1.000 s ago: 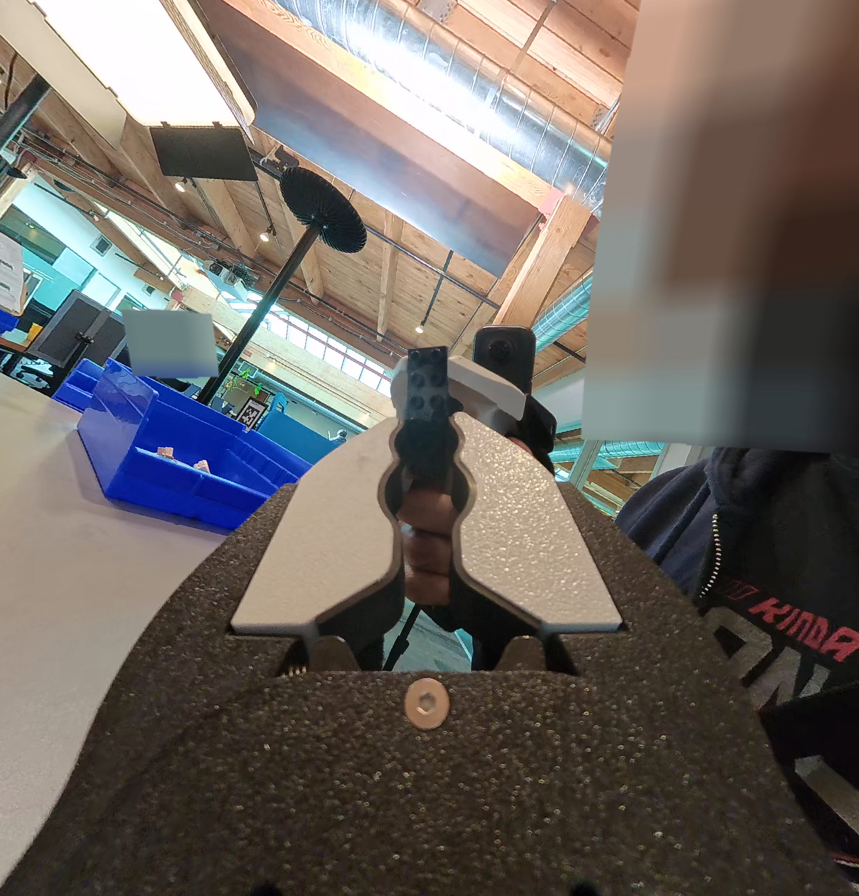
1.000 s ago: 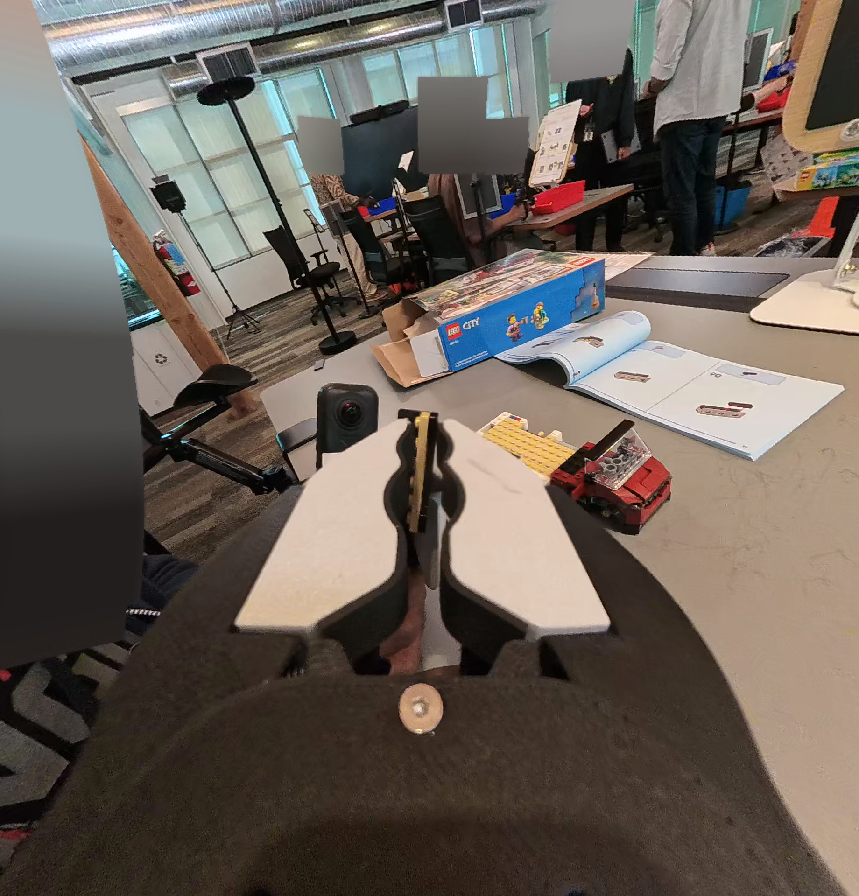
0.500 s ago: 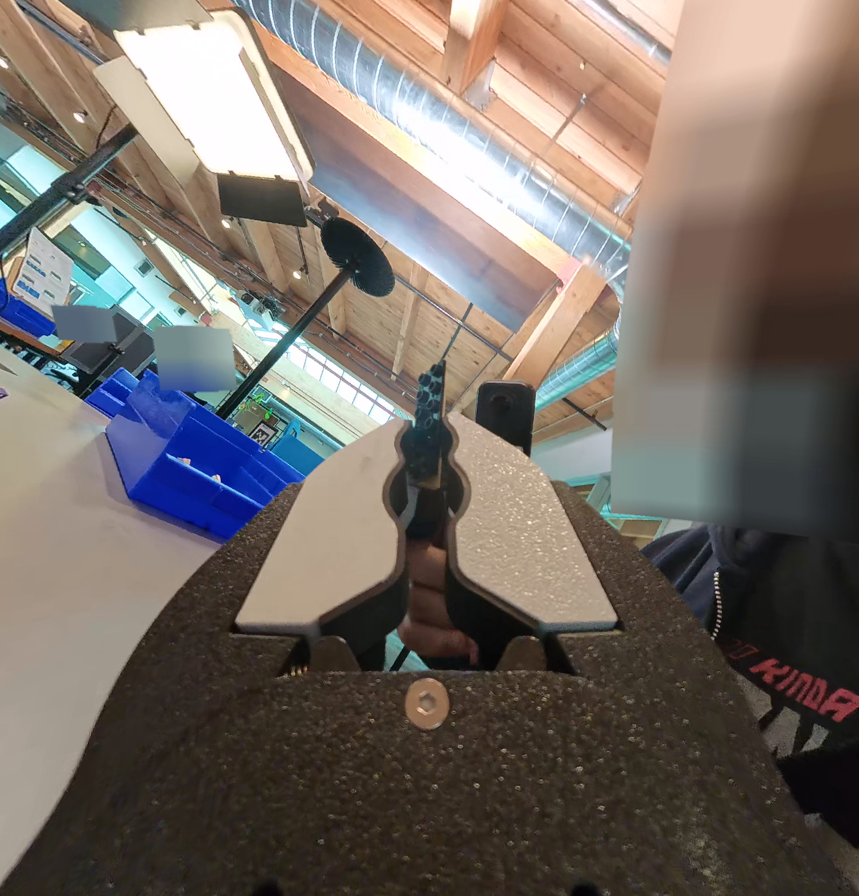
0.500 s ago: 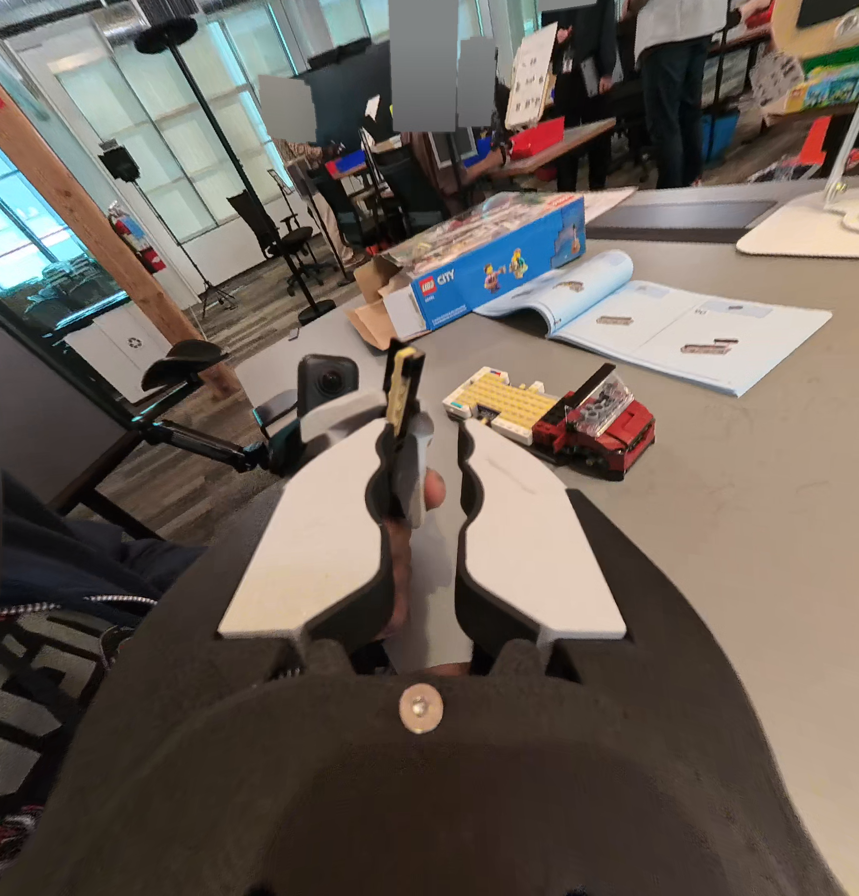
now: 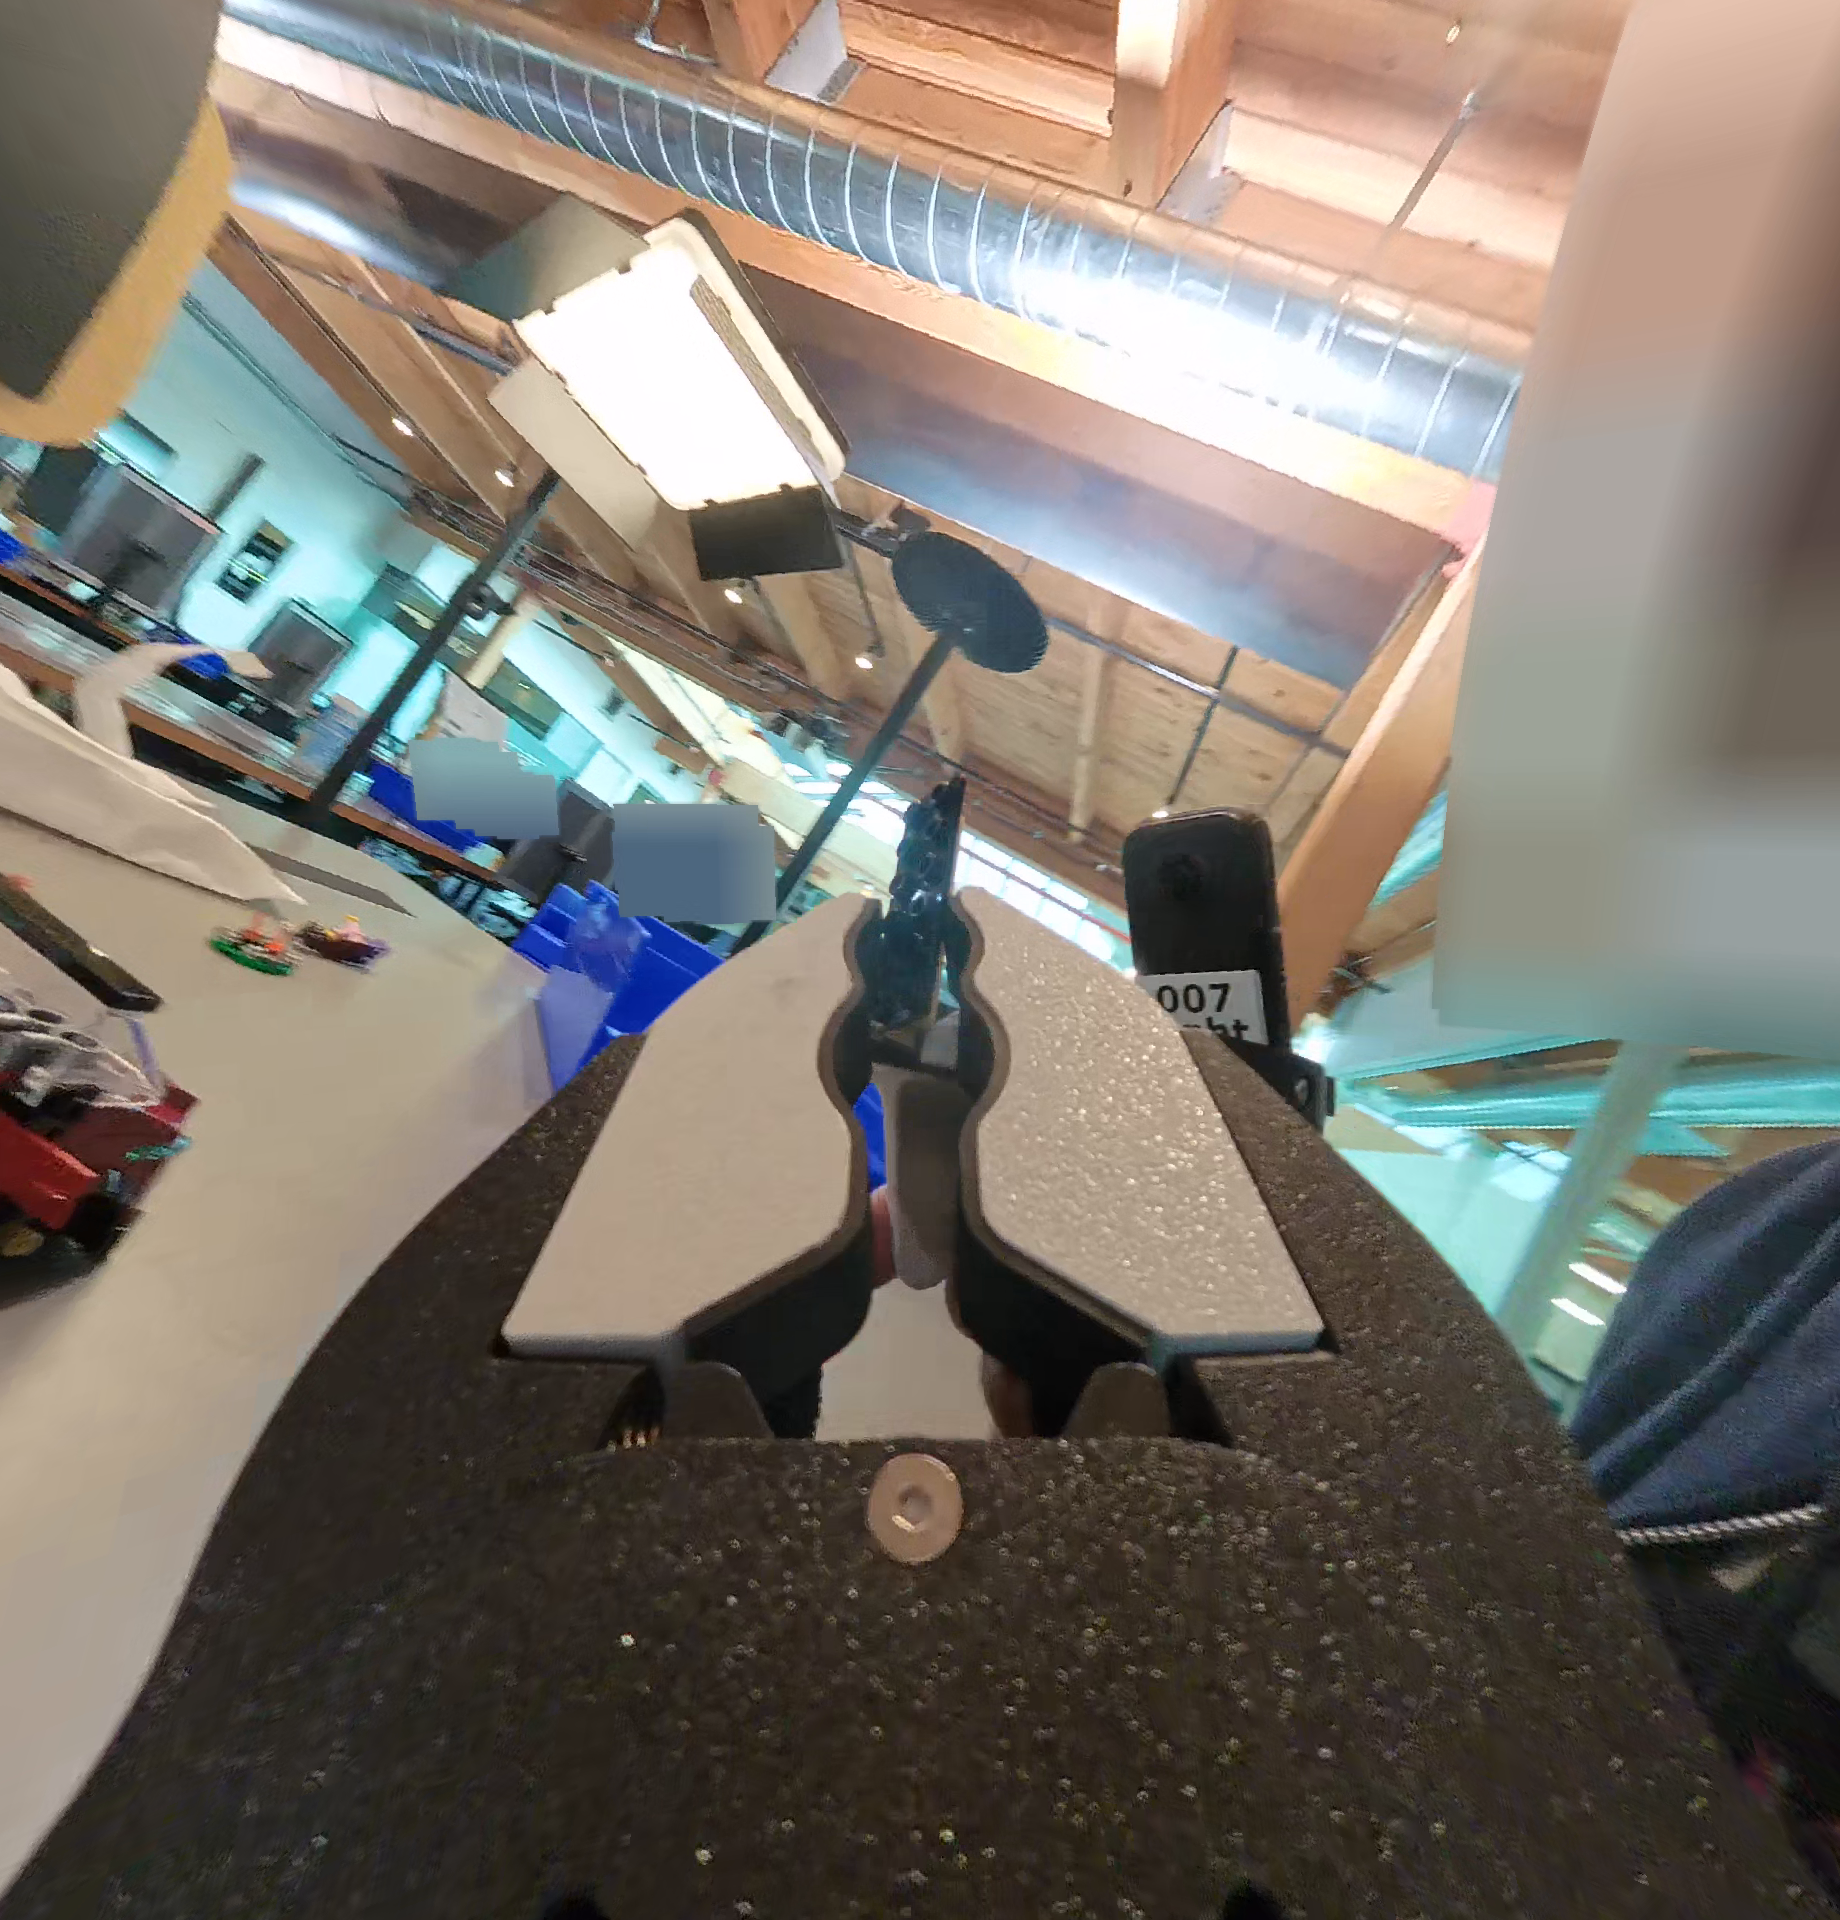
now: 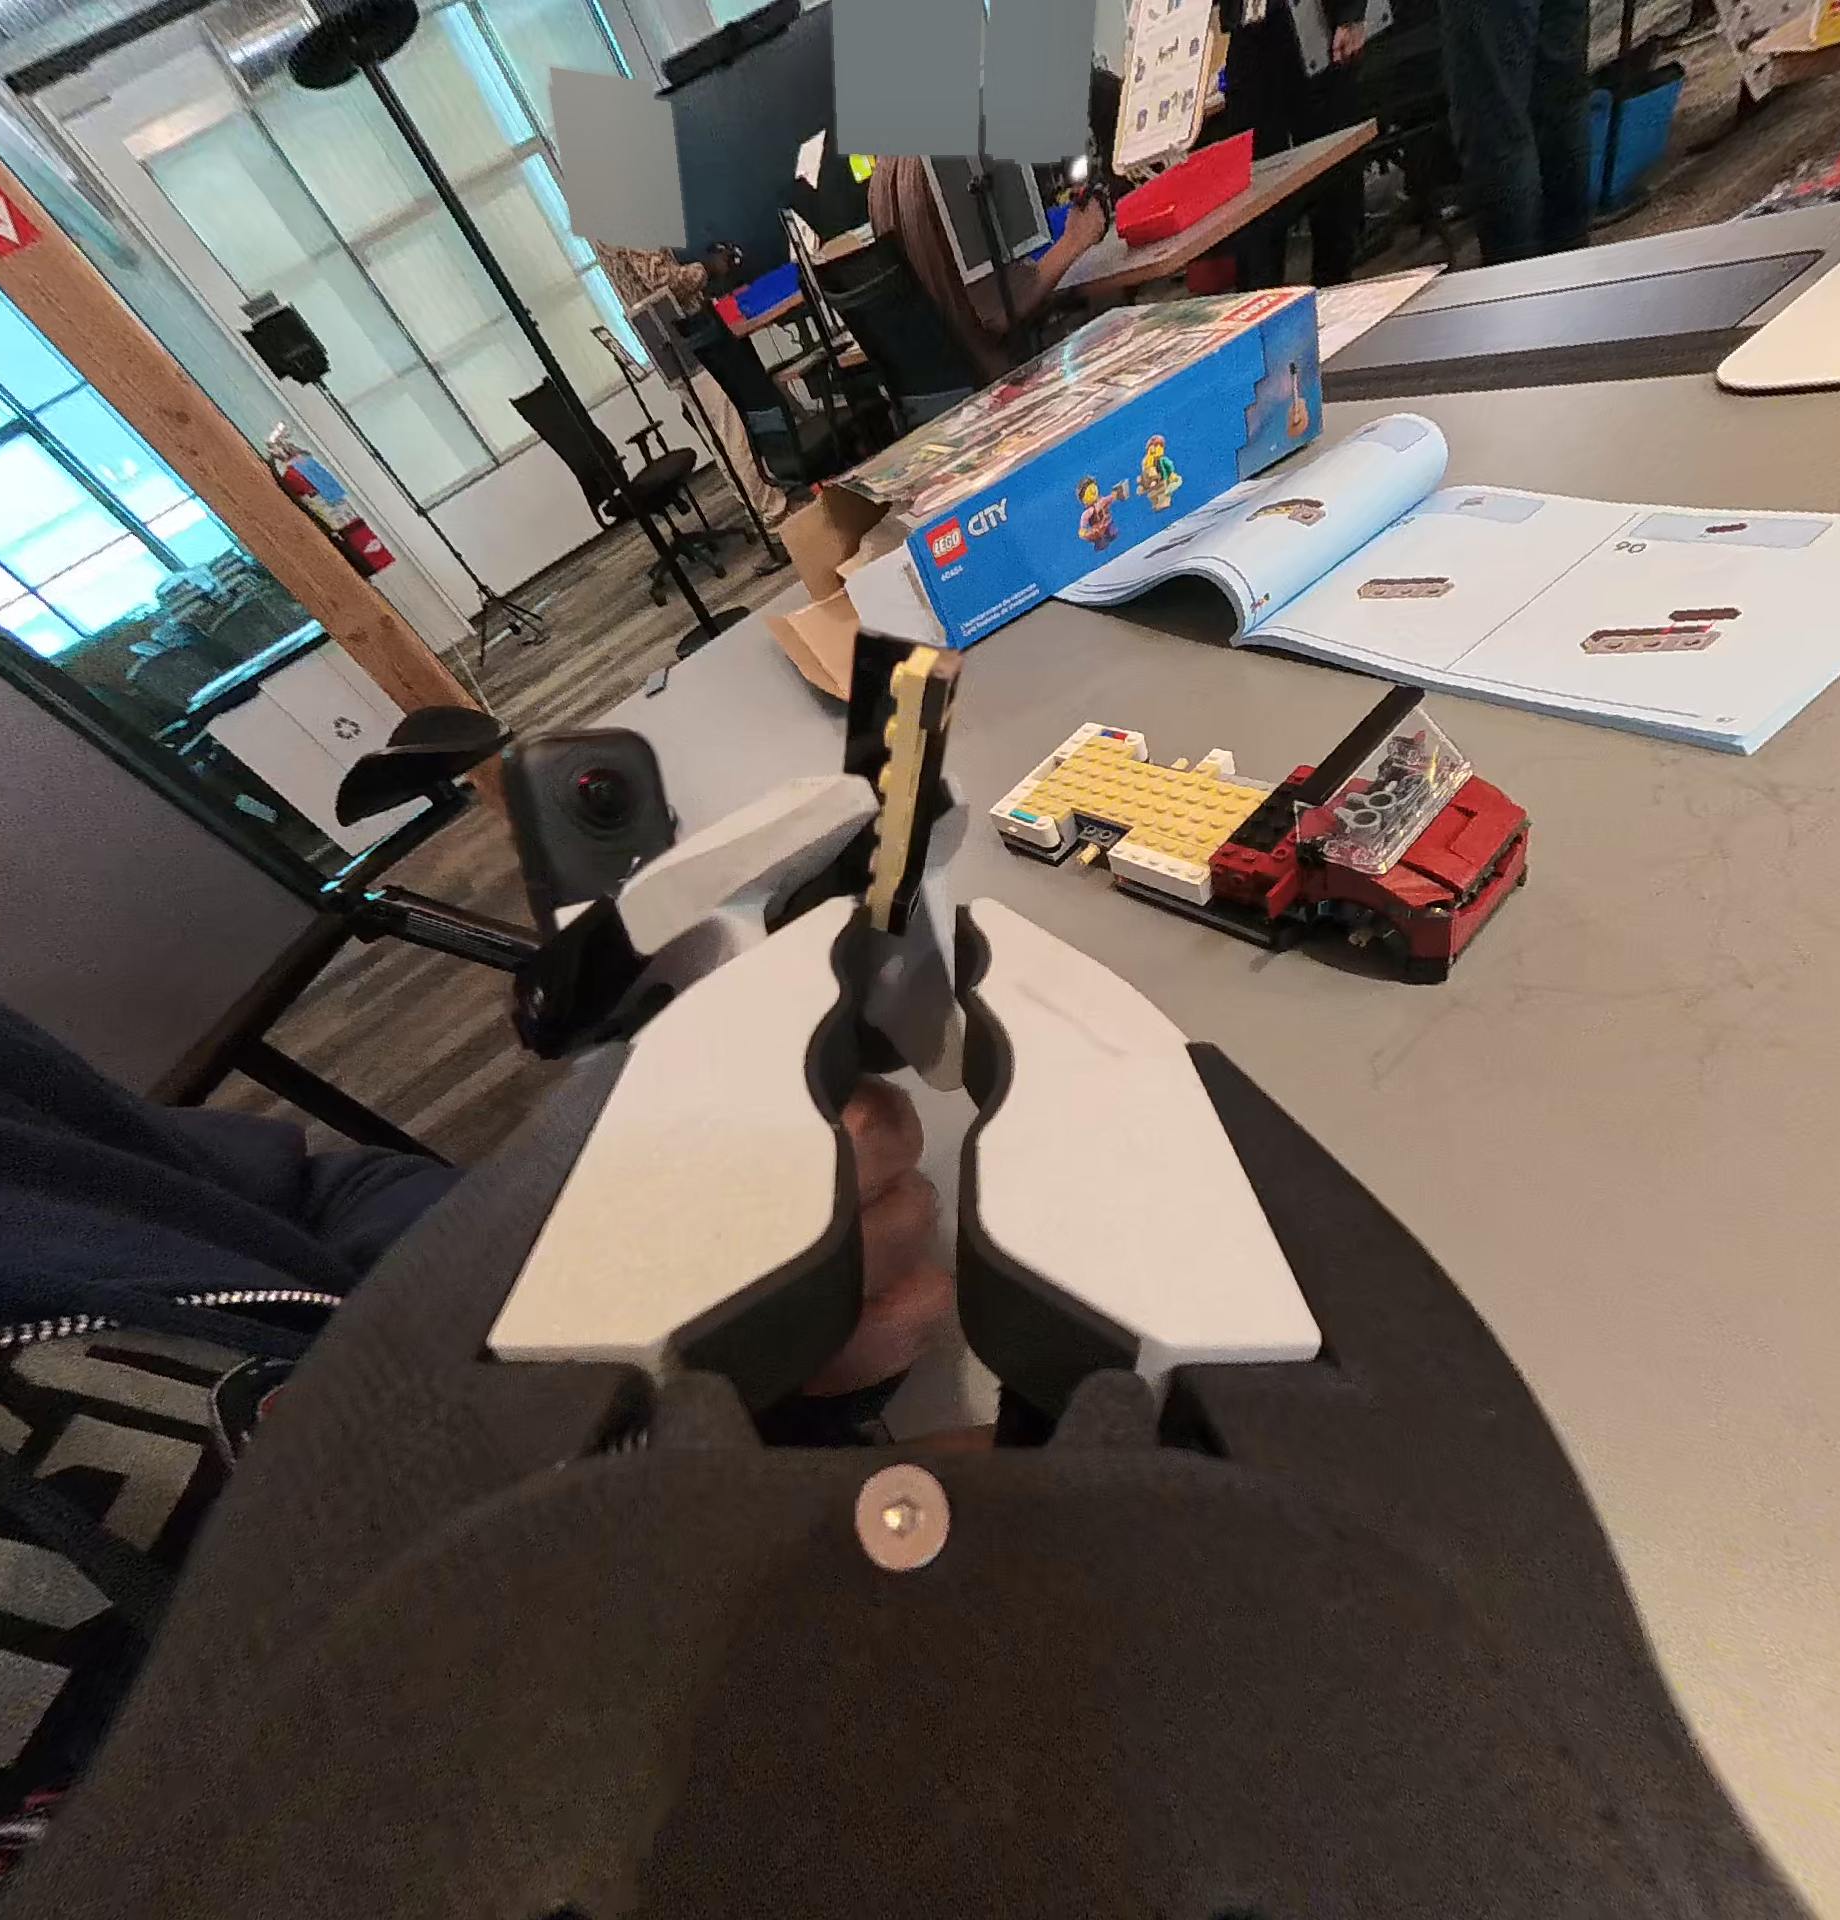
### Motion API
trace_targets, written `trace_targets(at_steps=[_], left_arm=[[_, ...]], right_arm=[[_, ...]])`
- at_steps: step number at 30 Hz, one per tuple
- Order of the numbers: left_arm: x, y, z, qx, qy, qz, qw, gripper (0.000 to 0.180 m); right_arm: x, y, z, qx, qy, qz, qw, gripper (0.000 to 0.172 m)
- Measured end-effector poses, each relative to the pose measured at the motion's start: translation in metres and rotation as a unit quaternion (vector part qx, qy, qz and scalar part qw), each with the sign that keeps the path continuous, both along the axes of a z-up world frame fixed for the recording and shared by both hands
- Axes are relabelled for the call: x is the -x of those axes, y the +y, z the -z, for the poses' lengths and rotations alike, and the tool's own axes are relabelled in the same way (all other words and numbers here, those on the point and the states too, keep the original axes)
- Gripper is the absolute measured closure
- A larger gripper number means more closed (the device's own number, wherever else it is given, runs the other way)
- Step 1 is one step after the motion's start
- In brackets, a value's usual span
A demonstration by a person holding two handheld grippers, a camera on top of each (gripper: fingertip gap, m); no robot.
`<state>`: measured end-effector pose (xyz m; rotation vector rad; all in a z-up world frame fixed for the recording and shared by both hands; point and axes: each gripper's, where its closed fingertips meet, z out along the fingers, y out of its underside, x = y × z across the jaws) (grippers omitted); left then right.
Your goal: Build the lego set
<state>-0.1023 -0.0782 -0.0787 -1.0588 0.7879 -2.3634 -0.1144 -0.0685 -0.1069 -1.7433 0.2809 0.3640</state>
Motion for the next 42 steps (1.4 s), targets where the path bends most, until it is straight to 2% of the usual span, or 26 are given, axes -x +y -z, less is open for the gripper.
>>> trace_targets(at_steps=[9,19,25,29,36,42], left_arm=[[-0.001,0.004,0.001,-0.038,0.006,-0.067,0.997,0.17],[0.001,0.012,0.0,-0.011,-0.001,-0.07,0.997,0.17],[0.002,0.013,0.0,-0.005,-0.004,-0.072,0.997,0.169],[0.001,0.013,0.001,-0.006,0.002,-0.063,0.998,0.162],[-0.006,0.023,0.005,-0.061,0.044,-0.074,0.994,0.151],[-0.012,0.058,0.004,-0.19,0.093,-0.104,0.972,0.149]], right_arm=[[0.002,0.004,-0.003,-0.023,0.028,-0.004,0.999,0.157],[0.004,0.01,-0.004,-0.022,0.04,-0.002,0.999,0.158],[0.005,0.012,-0.003,-0.025,0.035,0.001,0.999,0.164],[-0.005,0.008,-0.003,-0.02,0.029,0.013,0.999,0.164],[-0.02,0.004,-0.001,-0.013,0.027,0.012,0.999,0.164],[-0.039,0.011,0.005,0.019,-0.003,-0.001,1.0,0.164]])
